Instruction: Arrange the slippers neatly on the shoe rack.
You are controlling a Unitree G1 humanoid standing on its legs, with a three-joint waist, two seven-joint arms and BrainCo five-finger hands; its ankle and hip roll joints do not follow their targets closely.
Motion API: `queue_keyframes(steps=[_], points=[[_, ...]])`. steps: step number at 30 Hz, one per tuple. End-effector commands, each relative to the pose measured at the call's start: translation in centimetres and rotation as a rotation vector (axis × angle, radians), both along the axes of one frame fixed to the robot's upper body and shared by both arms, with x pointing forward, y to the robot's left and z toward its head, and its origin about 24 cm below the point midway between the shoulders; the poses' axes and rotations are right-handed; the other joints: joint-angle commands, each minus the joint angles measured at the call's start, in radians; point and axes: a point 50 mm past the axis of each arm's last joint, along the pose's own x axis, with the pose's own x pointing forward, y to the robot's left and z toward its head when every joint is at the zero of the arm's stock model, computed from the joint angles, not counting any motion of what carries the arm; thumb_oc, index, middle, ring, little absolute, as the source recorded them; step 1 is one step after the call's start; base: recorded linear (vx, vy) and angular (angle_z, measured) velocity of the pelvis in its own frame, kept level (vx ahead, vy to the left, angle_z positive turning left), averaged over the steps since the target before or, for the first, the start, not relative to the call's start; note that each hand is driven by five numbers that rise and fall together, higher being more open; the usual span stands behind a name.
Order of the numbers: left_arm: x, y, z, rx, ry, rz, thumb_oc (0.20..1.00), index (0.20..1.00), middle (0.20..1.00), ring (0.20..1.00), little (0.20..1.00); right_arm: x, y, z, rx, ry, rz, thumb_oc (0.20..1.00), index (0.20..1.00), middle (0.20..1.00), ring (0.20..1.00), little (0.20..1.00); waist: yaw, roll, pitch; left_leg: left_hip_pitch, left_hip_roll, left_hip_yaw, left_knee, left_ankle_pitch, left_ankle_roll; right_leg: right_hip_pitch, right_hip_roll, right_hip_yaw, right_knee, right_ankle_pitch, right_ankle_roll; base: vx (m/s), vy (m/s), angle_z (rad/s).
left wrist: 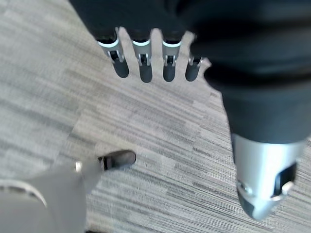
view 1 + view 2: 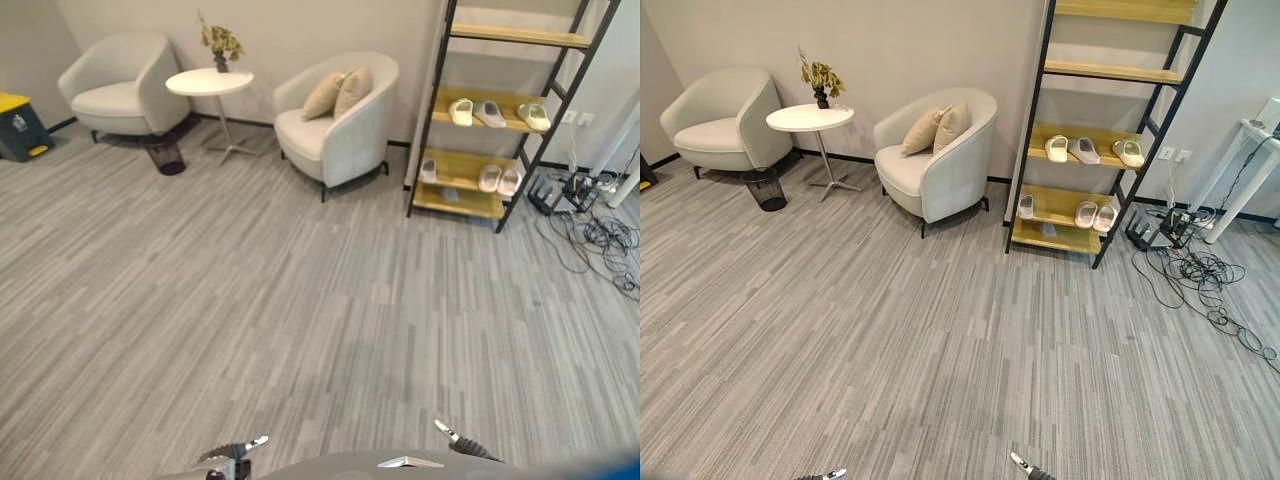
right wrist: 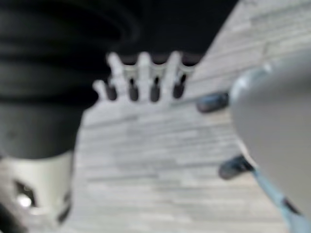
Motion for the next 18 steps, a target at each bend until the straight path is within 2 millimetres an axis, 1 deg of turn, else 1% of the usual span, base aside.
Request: queue_keyframes(steps=[1, 3, 5, 7, 9, 10, 11, 12, 13, 14, 17, 18], points=[[0.9, -0.5, 0.1, 0.034, -0.026, -0.046, 1.000, 1.000, 1.000, 1.000, 1.000, -0.3, 0.5, -0.1, 0.028, 0.024, -0.053, 1.000, 1.000, 1.000, 1.000, 1.000, -0.004, 0.005, 0.005, 0.009, 0.016, -0.008, 0.008, 0.012, -0.055, 0.010, 0.012, -0.025, 0.004, -0.014, -0.038, 0.00, 0.000, 0.00], [1.0, -1.2, -0.1, 0.007, -0.023, -0.072, 1.000, 1.000, 1.000, 1.000, 1.000, -0.6, 0.8, -0.2, 0.032, 0.036, -0.044, 1.000, 1.000, 1.000, 1.000, 1.000, -0.009, 0.009, 0.007, 0.012, 0.019, -0.003, 0.008, 0.010, -0.056, 0.010, 0.011, -0.020, 0.004, -0.014, -0.039, 0.00, -0.011, -0.02], [0.7, -1.8, -0.3, -0.035, 0.002, -0.101, 1.000, 1.000, 1.000, 1.000, 1.000, -1.0, 0.7, -0.2, 0.033, 0.050, -0.044, 1.000, 1.000, 1.000, 1.000, 1.000, -0.016, 0.013, 0.009, 0.015, 0.021, 0.003, 0.008, 0.009, -0.056, 0.009, 0.012, -0.013, 0.004, -0.013, -0.040, 0.01, -0.024, -0.08], [0.8, -2.7, -0.4, -0.081, 0.009, -0.160, 1.000, 1.000, 1.000, 1.000, 1.000, -1.4, 0.6, -0.3, 0.032, 0.064, -0.050, 1.000, 1.000, 1.000, 1.000, 1.000, -0.024, 0.017, 0.011, 0.021, 0.023, 0.010, 0.008, 0.007, -0.057, 0.008, 0.012, -0.006, 0.004, -0.011, -0.041, 0.00, -0.031, -0.11], [0.9, -2.9, -0.5, -0.094, 0.010, -0.179, 1.000, 1.000, 1.000, 1.000, 1.000, -1.6, 0.5, -0.3, 0.030, 0.067, -0.054, 1.000, 1.000, 1.000, 1.000, 1.000, -0.025, 0.018, 0.011, 0.023, 0.024, 0.014, 0.008, 0.006, -0.058, 0.008, 0.012, -0.003, 0.004, -0.011, -0.041, -0.01, -0.025, -0.15], [1.2, -3.8, -0.6, -0.132, 0.008, -0.230, 1.000, 1.000, 1.000, 1.000, 1.000, -1.8, 0.4, -0.3, 0.025, 0.068, -0.065, 1.000, 1.000, 1.000, 1.000, 1.000, -0.034, 0.022, 0.013, 0.025, 0.026, 0.020, 0.008, 0.006, -0.059, 0.006, 0.014, 0.003, 0.004, -0.010, -0.043, -0.01, -0.023, -0.12], [1.2, -3.8, -0.6, -0.132, 0.009, -0.230, 1.000, 1.000, 1.000, 1.000, 1.000, -1.8, 0.4, -0.3, 0.024, 0.068, -0.066, 1.000, 1.000, 1.000, 1.000, 1.000, -0.033, 0.022, 0.013, 0.025, 0.026, 0.021, 0.008, 0.006, -0.059, 0.006, 0.014, 0.004, 0.004, -0.010, -0.043, -0.05, -0.065, -0.08], [1.9, -4.3, -0.5, -0.136, 0.000, -0.292, 1.000, 1.000, 1.000, 1.000, 1.000, -1.7, 0.2, -0.3, 0.020, 0.057, -0.083, 1.000, 1.000, 1.000, 1.000, 1.000, -0.045, 0.025, 0.017, 0.025, 0.031, 0.030, 0.008, 0.009, -0.064, 0.005, 0.016, 0.006, 0.004, -0.008, -0.046, -0.04, -0.043, -0.05], [1.9, -4.3, -0.5, -0.136, 0.000, -0.293, 1.000, 1.000, 1.000, 1.000, 1.000, -1.7, 0.1, -0.3, 0.020, 0.057, -0.083, 1.000, 1.000, 1.000, 1.000, 1.000, -0.045, 0.025, 0.018, 0.025, 0.031, 0.030, 0.008, 0.009, -0.064, 0.006, 0.016, 0.006, 0.004, -0.008, -0.046, -0.06, -0.076, -0.05], [2.2, -4.9, -0.5, -0.147, 0.003, -0.341, 1.000, 1.000, 1.000, 1.000, 1.000, -1.4, 0.2, -0.2, 0.019, 0.043, -0.093, 1.000, 1.000, 1.000, 1.000, 1.000, -0.055, 0.029, 0.021, 0.025, 0.035, 0.038, 0.008, 0.011, -0.067, 0.004, 0.018, 0.011, 0.004, -0.007, -0.047, -0.04, -0.057, -0.03], [2.1, -5.8, -0.6, -0.160, 0.030, -0.420, 1.000, 1.000, 1.000, 1.000, 1.000, -0.8, -0.1, -0.1, 0.010, 0.012, -0.123, 1.000, 1.000, 1.000, 1.000, 1.000, -0.077, 0.038, 0.026, 0.038, 0.048, 0.062, 0.008, 0.008, -0.077, 0.002, 0.024, 0.032, 0.004, -0.004, -0.052, -0.04, -0.095, -0.07], [2.1, -5.8, -0.6, -0.160, 0.030, -0.420, 1.000, 1.000, 1.000, 1.000, 1.000, -0.8, -0.1, -0.1, 0.010, 0.012, -0.123, 1.000, 1.000, 1.000, 1.000, 1.000, -0.074, 0.038, 0.027, 0.039, 0.049, 0.064, 0.008, 0.007, -0.077, 0.003, 0.024, 0.034, 0.004, -0.004, -0.052, -0.02, -0.079, -0.15]])
